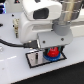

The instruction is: Insert the blue gear onto the right peg, followed by the red gear

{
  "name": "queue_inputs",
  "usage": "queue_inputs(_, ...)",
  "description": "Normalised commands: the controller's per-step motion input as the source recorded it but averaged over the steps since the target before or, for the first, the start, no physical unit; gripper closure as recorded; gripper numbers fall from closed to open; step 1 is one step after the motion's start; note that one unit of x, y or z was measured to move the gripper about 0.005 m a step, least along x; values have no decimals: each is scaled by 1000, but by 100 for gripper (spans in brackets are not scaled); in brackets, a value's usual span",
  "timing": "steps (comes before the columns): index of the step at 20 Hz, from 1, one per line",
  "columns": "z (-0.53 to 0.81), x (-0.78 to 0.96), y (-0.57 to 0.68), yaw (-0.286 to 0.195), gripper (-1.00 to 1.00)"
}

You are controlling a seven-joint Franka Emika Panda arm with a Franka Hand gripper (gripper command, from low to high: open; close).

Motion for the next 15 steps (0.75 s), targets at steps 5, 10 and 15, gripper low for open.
queue_inputs(5, 122, 51, 64, 0, 100)
queue_inputs(10, 404, 15, 64, 0, -100)
queue_inputs(15, 742, 4, 192, 0, -100)
